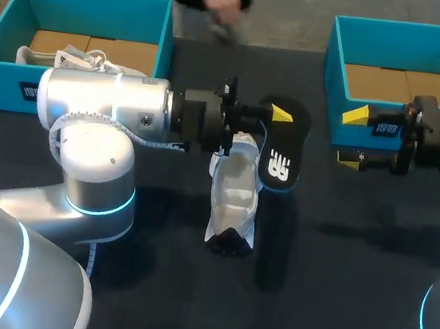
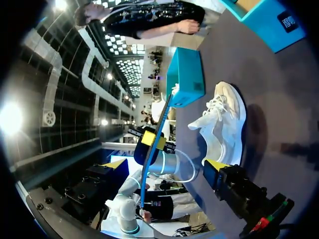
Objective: Take the shoe out of the shoebox, open the shoe tongue, remove and reinsert the insole, then place the shoe into the shoebox
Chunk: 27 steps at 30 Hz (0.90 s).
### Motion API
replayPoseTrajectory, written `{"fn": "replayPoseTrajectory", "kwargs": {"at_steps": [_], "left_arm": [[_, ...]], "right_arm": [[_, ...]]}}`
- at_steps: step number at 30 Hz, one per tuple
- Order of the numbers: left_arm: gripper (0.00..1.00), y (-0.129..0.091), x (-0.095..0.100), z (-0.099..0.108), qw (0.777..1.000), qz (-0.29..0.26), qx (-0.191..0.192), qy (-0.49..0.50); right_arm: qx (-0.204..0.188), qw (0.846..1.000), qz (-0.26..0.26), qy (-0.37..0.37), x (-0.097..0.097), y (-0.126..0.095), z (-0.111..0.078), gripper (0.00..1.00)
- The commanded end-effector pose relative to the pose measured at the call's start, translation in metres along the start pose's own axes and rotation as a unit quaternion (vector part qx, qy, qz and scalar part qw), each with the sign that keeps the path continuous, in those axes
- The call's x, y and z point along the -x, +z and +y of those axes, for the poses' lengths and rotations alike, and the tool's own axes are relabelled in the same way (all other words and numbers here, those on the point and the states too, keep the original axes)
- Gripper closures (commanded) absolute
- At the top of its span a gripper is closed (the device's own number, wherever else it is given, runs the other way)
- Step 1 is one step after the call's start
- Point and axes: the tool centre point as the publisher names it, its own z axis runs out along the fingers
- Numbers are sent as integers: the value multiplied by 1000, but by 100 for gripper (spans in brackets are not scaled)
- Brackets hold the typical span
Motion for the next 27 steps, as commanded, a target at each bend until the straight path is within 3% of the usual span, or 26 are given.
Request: {"fn": "replayPoseTrajectory", "kwargs": {"at_steps": [1, 11, 16, 27], "left_arm": [[100, 1, 0, 0, 1000, 0, 0, 1], [100, 1, 0, 0, 1000, 0, 0, 1], [100, -3, -22, -13, 998, 13, -23, -53], [100, -30, -20, -31, 990, -6, -55, -129]], "right_arm": [[0, 1000, -2, 1, -1, 0, -1, 0], [0, 1000, -2, 1, -1, 0, -1, 0], [0, 1000, -8, -3, 1, -1, -2, 0], [31, 998, -35, -32, 22, -3, -21, 0]]}}
